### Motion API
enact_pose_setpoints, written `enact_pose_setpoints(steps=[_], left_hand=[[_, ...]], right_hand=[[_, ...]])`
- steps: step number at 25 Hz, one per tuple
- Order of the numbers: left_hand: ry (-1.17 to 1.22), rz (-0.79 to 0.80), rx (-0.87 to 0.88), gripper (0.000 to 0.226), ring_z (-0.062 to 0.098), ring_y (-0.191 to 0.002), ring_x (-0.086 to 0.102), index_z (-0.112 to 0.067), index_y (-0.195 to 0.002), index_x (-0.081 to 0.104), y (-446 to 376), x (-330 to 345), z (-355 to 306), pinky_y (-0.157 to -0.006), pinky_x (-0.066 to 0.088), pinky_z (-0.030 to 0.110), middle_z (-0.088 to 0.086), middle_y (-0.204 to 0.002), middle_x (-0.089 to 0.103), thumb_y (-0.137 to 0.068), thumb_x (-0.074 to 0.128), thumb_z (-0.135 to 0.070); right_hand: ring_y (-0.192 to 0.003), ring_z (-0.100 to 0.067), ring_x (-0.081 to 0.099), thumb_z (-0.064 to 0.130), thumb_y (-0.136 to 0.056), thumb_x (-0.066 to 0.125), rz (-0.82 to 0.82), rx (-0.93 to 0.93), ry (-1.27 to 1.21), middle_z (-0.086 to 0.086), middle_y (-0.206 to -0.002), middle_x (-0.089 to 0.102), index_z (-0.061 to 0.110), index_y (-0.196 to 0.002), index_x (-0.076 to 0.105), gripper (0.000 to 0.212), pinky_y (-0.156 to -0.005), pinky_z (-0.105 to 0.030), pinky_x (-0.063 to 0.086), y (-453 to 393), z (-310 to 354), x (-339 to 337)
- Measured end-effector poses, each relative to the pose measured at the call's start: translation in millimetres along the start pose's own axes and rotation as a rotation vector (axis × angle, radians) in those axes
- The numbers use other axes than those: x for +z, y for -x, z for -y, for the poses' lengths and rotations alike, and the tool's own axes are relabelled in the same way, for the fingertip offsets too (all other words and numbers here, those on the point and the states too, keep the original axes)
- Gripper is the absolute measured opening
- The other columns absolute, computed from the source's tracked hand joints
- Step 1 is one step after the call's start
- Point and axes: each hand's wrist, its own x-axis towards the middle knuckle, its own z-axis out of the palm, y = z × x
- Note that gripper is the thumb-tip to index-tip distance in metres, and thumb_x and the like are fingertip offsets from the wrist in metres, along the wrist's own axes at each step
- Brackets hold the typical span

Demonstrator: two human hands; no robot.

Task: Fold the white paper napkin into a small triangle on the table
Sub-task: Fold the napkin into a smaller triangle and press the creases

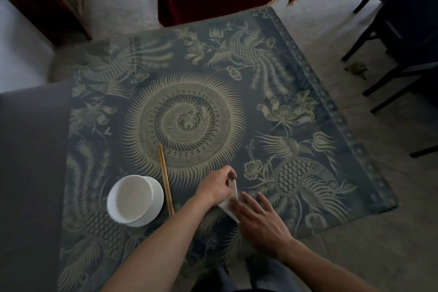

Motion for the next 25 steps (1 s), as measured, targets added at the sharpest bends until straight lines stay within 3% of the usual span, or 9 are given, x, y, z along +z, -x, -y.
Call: enact_pose_setpoints(steps=[4, 11, 16, 25], left_hand=[[0.052, -0.085, 0.053, 0.009, 0.011, -0.086, 0.061, -0.024, -0.092, 0.070, 2, -6, 11, -0.074, 0.045, 0.022, -0.007, -0.090, 0.067, -0.084, 0.069, -0.021], [0.058, -0.307, 0.117, 0.009, 0.007, -0.080, 0.060, -0.025, -0.092, 0.071, 18, 1, 17, -0.072, 0.049, 0.025, -0.010, -0.088, 0.065, -0.086, 0.069, -0.018], [0.021, -0.358, 0.179, 0.013, 0.001, -0.081, 0.063, -0.028, -0.095, 0.070, 36, 16, 20, -0.071, 0.051, 0.021, -0.013, -0.091, 0.070, -0.084, 0.073, -0.023], [-0.207, -0.368, 0.282, 0.021, 0.010, -0.104, 0.059, -0.026, -0.103, 0.070, 56, 42, 33, -0.083, 0.049, 0.028, -0.010, -0.109, 0.067, -0.083, 0.075, -0.020]], right_hand=[[-0.134, -0.030, 0.044, 0.036, -0.090, 0.057, -0.042, 0.057, -0.029, -0.004, -0.147, 0.048, 0.017, -0.139, 0.050, 0.053, -0.105, -0.056, 0.039, -13, 2, -3], [-0.125, -0.027, 0.054, 0.032, -0.086, 0.054, -0.119, 0.070, -0.037, -0.005, -0.137, 0.058, 0.014, -0.133, 0.057, 0.051, -0.101, -0.054, 0.044, 5, 7, 6], [-0.126, -0.025, 0.053, 0.033, -0.083, 0.055, -0.123, 0.082, -0.026, -0.003, -0.138, 0.057, 0.015, -0.135, 0.056, 0.056, -0.101, -0.054, 0.045, 5, 8, 6], [-0.130, -0.027, 0.049, 0.030, -0.084, 0.050, -0.150, 0.066, -0.048, -0.006, -0.138, 0.056, 0.013, -0.134, 0.056, 0.054, -0.102, -0.051, 0.044, 24, 0, 14]])
